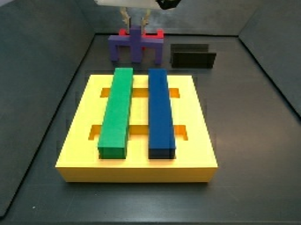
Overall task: Pick up the purple object. Move up. Move to above the board. Insert the purple object.
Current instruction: Pick up the purple object, then move up, then move to above the board.
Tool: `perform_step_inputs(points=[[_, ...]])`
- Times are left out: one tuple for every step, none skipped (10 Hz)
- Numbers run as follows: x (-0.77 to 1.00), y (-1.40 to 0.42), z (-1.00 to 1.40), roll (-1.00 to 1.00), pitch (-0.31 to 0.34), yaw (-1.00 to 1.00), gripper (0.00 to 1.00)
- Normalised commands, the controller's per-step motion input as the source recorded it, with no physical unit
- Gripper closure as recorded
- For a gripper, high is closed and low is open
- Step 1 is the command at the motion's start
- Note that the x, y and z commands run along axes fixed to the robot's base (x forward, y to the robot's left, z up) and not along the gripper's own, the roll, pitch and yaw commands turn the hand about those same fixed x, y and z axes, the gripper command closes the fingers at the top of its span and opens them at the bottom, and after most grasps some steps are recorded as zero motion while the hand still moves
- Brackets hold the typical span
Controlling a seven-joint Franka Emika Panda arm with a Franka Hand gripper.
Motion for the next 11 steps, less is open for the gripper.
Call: perform_step_inputs(points=[[0.00,0.00,0.00,0.00,0.000,0.00,1.00],[0.00,0.00,0.00,0.00,0.000,0.00,1.00],[0.00,0.00,0.00,0.00,0.000,0.00,1.00],[0.00,0.00,0.00,0.00,0.000,0.00,1.00],[0.00,0.00,0.83,0.00,0.000,0.00,1.00],[0.00,0.02,0.82,0.00,0.009,-0.07,1.00],[-0.04,0.01,0.53,-0.02,0.052,-0.06,1.00],[0.01,0.01,0.24,-0.03,0.029,-0.04,1.00],[0.00,0.00,1.40,0.00,0.000,0.00,1.00],[-0.01,0.00,1.40,0.00,0.012,0.01,1.00],[-0.06,-0.01,1.40,-0.02,0.003,0.01,1.00]])
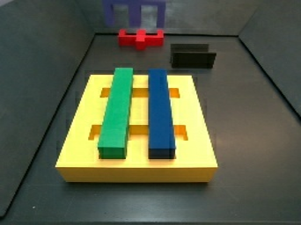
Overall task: Pick up the purple object. Move up. Move to above the board. Insert the purple object.
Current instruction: Move to above the board.
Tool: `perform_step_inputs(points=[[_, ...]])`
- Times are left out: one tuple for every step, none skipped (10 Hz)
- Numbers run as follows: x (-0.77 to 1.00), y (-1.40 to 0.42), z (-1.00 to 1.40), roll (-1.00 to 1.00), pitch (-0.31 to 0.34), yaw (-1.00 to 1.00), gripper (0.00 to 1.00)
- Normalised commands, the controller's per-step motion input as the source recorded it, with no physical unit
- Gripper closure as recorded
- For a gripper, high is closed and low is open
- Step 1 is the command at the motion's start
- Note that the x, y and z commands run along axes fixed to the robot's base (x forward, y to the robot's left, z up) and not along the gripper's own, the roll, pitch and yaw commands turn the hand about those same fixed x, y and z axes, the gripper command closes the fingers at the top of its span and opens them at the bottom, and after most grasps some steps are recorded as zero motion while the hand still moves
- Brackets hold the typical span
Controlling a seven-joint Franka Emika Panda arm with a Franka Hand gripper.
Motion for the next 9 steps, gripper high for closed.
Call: perform_step_inputs(points=[[0.00,0.00,1.40,-0.03,-0.002,0.01,1.00],[0.04,0.00,0.86,-0.05,0.070,0.00,1.00],[0.03,0.00,0.61,-0.06,0.078,0.00,1.00],[0.04,0.01,0.25,-0.06,0.047,-0.01,1.00],[0.18,-1.40,0.23,-0.04,0.191,0.20,1.00],[0.17,-1.40,0.21,-0.01,0.190,0.19,1.00],[0.18,-1.40,0.22,0.06,0.165,0.13,1.00],[0.20,-1.40,0.22,0.00,0.142,0.07,1.00],[0.22,-1.40,0.22,-0.01,0.134,0.03,1.00]])
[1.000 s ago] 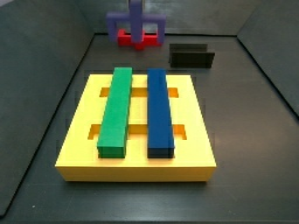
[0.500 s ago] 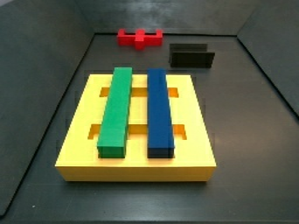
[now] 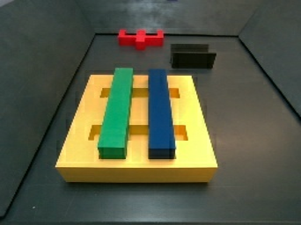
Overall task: Pick up the purple object. Move up. Move to above the board. Insert the purple object.
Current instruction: Move to above the board, then insert the purple object.
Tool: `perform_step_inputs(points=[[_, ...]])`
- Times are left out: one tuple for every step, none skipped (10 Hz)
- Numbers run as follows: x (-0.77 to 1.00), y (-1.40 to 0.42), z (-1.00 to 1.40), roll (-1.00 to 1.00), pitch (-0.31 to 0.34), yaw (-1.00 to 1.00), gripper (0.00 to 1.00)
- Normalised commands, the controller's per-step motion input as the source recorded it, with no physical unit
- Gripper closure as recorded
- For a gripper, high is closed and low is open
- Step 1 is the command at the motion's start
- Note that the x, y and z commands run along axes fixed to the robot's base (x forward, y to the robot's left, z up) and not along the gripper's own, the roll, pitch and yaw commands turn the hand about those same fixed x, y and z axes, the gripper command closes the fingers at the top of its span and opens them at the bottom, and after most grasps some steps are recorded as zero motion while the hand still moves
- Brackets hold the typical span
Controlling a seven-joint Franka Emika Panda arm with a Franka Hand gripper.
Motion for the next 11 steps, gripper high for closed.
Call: perform_step_inputs(points=[[0.23,-1.40,0.23,0.00,0.132,0.02,1.00],[0.27,-1.40,0.23,0.00,0.136,0.02,1.00],[0.29,-1.40,0.23,0.00,0.136,0.01,1.00],[0.18,-0.70,0.12,0.02,0.145,0.01,1.00],[0.14,-0.36,0.07,0.03,0.131,0.01,1.00],[0.09,-0.21,0.05,0.03,0.102,0.01,1.00],[0.00,-0.03,0.00,0.00,0.000,0.00,1.00],[0.00,-0.37,-0.80,0.06,-0.067,0.09,1.00],[0.00,-0.58,-1.00,0.08,-0.084,0.05,1.00],[0.14,-0.83,-1.00,0.12,-0.066,0.02,1.00],[0.25,-0.78,-1.00,0.09,-0.067,0.00,1.00]])
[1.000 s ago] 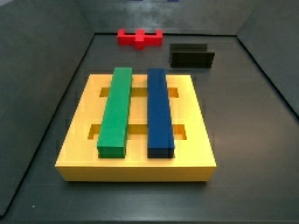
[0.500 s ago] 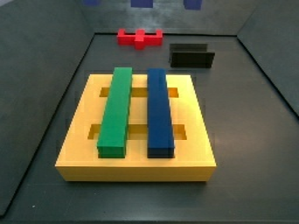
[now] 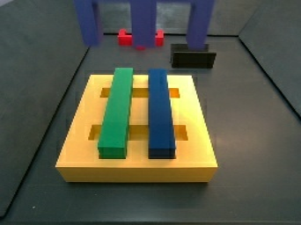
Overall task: Pick up the purple object. Move up. Move to above the board. Insert the purple object.
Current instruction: Insert the purple object.
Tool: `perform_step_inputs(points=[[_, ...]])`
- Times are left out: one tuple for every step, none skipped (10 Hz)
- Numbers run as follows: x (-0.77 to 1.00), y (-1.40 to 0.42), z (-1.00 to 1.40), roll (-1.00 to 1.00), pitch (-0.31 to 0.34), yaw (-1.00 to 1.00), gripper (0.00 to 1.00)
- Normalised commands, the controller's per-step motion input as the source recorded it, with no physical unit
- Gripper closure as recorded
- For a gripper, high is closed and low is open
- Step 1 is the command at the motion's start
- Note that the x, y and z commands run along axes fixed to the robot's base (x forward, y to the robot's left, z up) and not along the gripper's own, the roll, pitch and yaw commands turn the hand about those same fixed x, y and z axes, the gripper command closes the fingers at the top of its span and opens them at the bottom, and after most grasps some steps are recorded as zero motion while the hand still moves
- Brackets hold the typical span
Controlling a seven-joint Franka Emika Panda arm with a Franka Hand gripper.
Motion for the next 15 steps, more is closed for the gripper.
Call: perform_step_inputs(points=[[0.29,-0.63,-1.00,0.09,-0.076,0.00,1.00],[0.21,-0.49,-1.00,0.01,-0.090,0.00,1.00],[0.02,-0.36,-0.84,-0.01,-0.113,0.00,1.00],[-0.24,-0.11,-0.47,0.00,-0.060,0.00,1.00],[-0.31,-0.05,-0.42,0.13,-0.029,0.00,1.00],[-0.35,0.00,-0.44,0.18,-0.017,0.00,1.00],[-0.32,0.00,-0.35,0.09,-0.031,0.00,1.00],[-0.03,-0.08,-0.18,0.00,-0.060,0.11,1.00],[0.06,-0.17,-0.17,0.00,-0.034,0.16,1.00],[0.14,-0.16,-0.14,0.00,-0.004,0.18,1.00],[0.11,-0.15,-0.15,0.00,0.000,0.20,1.00],[0.07,-0.13,-0.18,0.00,0.000,0.18,1.00],[0.04,-0.10,-0.22,0.04,0.000,0.15,1.00],[0.11,-0.08,-0.20,0.04,0.000,0.13,1.00],[0.19,-0.05,-0.17,0.05,0.000,0.10,1.00]])
